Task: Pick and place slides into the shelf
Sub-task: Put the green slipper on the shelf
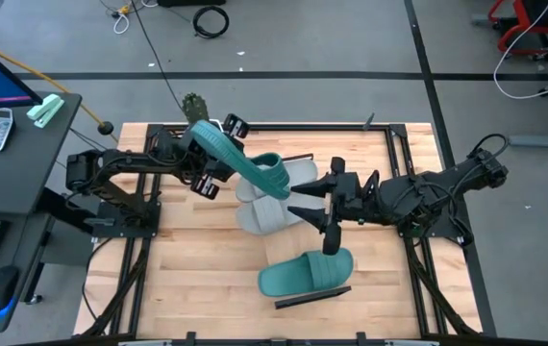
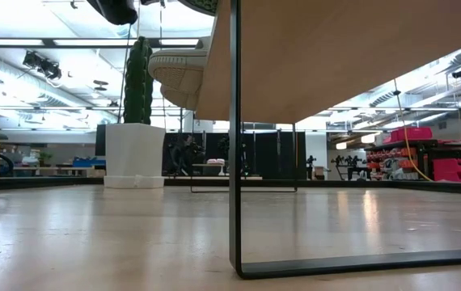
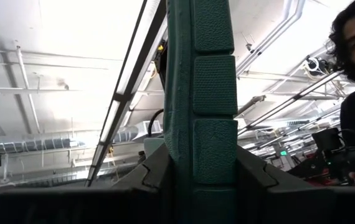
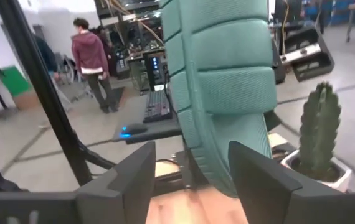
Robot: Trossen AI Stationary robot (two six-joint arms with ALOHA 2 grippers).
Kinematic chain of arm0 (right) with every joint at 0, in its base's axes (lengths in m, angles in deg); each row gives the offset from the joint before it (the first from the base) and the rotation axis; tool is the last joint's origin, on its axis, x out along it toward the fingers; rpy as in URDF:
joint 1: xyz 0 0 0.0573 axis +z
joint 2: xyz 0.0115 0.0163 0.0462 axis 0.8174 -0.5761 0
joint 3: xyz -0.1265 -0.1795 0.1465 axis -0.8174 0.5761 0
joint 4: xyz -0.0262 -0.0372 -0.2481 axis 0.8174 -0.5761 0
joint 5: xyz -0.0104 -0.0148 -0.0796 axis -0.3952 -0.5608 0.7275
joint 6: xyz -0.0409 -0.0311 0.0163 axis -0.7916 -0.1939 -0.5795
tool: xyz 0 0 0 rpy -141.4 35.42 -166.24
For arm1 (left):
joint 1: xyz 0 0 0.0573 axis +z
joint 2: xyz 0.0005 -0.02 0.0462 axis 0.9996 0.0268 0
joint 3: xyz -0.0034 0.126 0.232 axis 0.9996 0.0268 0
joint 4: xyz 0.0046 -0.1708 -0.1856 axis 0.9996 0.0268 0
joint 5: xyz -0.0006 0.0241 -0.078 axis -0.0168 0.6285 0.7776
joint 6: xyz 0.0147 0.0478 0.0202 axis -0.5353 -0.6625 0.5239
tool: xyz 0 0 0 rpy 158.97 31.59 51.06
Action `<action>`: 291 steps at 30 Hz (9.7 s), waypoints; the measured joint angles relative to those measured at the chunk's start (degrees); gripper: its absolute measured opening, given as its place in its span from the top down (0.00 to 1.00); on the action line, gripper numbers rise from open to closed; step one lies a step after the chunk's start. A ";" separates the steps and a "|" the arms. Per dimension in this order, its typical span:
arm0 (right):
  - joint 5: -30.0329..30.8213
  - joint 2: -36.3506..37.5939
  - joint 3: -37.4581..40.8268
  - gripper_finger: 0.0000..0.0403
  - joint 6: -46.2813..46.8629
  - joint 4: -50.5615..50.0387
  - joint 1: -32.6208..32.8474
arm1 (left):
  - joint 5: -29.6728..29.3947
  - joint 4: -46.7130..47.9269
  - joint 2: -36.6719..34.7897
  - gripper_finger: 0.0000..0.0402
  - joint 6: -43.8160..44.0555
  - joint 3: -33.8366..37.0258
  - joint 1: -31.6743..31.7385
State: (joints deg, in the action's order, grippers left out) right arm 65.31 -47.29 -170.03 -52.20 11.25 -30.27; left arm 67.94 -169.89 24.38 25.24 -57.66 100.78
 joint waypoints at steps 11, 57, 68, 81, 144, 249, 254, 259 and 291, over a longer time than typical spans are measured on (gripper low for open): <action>0.30 -2.24 -0.07 0.29 -10.42 0.33 -1.97 | -0.04 0.00 0.00 0.72 1.45 0.00 1.33; 10.21 -0.77 -1.55 0.85 -16.57 -5.44 -4.51 | -2.87 2.76 0.28 0.60 7.35 0.05 1.47; 14.54 0.92 -1.44 0.85 -16.99 -9.66 -4.46 | -3.87 6.59 0.15 0.60 8.67 0.07 1.54; 13.59 1.07 -2.61 0.85 -17.43 -9.12 -4.83 | -6.24 10.45 -0.28 0.59 9.54 -0.17 1.01; 16.23 8.23 -4.79 0.86 14.80 -51.60 10.00 | -5.78 18.96 -6.01 0.18 18.84 0.04 15.47; -4.42 -11.45 -4.66 0.86 -8.14 -64.88 4.79 | -1.66 26.82 -11.72 0.18 19.64 0.00 8.54; -9.08 -11.64 -4.63 0.86 -8.11 -63.82 4.72 | -1.64 26.82 -11.69 0.18 19.66 0.00 7.55; -11.46 -12.09 -3.87 0.85 -7.17 -63.22 4.28 | -1.60 26.83 -11.67 0.18 19.65 0.00 6.46; -18.29 -12.31 -7.18 0.52 -3.99 -64.76 4.43 | -1.62 29.42 -11.67 0.18 18.13 0.00 3.12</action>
State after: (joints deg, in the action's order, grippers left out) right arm 47.03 -59.60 -177.21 -56.20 -53.52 -25.84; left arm 66.32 -140.48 12.71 43.37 -57.66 103.91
